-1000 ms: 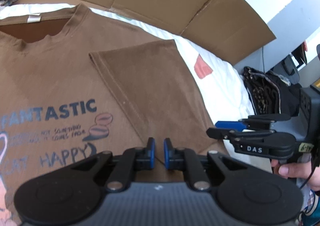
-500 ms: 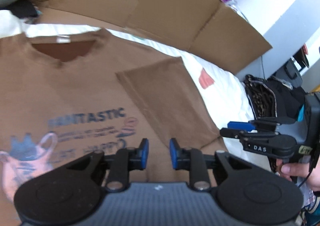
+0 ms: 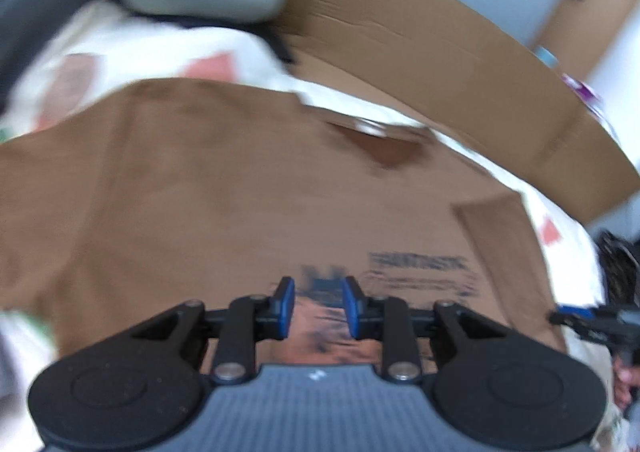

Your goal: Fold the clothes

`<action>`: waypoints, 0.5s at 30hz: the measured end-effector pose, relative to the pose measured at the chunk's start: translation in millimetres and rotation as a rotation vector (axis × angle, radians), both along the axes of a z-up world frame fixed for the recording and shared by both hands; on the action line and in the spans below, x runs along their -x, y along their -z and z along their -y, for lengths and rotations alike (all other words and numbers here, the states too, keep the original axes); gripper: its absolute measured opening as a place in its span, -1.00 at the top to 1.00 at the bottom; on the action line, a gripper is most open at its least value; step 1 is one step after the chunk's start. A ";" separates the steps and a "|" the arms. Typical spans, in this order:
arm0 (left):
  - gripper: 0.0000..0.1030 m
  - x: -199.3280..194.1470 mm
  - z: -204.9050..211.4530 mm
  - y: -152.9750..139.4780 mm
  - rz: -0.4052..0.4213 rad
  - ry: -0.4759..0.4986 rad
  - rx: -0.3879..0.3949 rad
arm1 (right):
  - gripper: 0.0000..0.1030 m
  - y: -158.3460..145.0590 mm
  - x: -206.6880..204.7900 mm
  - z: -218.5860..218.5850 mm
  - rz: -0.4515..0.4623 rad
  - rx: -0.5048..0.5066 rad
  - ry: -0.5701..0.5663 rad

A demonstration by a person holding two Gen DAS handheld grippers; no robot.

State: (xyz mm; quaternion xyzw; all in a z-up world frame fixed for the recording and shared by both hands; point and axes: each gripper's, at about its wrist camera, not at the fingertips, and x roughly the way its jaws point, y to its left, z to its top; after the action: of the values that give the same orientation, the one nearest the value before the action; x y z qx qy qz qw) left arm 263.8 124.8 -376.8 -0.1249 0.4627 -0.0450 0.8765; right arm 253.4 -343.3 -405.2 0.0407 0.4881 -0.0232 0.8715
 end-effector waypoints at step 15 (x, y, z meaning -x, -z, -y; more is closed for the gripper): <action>0.43 29.1 -118.8 -9.9 0.065 -0.434 -0.163 | 0.33 -20.0 0.2 -16.5 0.061 -0.025 -0.089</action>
State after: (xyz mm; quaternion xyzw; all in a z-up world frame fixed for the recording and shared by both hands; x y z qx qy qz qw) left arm 234.7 243.6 -366.9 -0.1487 0.3988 0.1779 0.8872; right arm 253.1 -326.7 -385.2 0.0303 0.4628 0.0230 0.8857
